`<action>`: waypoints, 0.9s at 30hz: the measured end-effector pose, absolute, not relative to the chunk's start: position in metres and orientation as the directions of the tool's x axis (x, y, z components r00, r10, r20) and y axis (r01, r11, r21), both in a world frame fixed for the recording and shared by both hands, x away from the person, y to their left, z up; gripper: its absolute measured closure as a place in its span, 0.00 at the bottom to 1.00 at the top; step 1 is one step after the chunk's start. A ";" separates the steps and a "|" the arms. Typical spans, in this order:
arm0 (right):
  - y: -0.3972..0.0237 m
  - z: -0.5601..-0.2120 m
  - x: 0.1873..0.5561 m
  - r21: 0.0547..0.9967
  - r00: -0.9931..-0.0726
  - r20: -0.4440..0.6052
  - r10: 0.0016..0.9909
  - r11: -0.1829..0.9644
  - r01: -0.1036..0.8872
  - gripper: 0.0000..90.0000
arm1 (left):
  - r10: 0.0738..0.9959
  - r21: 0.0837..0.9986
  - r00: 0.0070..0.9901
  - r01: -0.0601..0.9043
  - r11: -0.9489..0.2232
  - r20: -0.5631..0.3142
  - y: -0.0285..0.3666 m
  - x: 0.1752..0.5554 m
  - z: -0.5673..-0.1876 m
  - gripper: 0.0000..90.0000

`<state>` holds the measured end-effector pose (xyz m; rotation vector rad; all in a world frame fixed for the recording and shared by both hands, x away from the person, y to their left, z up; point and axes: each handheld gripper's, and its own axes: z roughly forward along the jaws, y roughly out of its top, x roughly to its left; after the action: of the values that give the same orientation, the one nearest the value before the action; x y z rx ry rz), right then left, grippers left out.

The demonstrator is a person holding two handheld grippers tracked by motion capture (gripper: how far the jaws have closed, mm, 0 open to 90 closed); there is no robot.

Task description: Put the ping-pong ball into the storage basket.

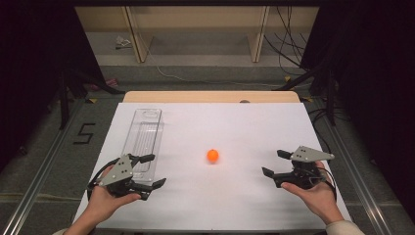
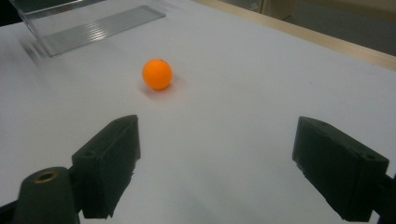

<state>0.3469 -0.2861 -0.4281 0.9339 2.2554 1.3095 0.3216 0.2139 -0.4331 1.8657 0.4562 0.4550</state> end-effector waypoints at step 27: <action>-0.255 -0.439 0.361 0.841 -0.739 -0.010 0.673 0.405 0.357 0.18 | 0.513 0.942 0.853 0.090 -0.323 0.094 0.214 0.321 -0.433 0.19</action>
<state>0.3609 -0.2551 -0.4387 0.8900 2.3186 1.2603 0.3214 0.2135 -0.4331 1.8707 0.4522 0.4555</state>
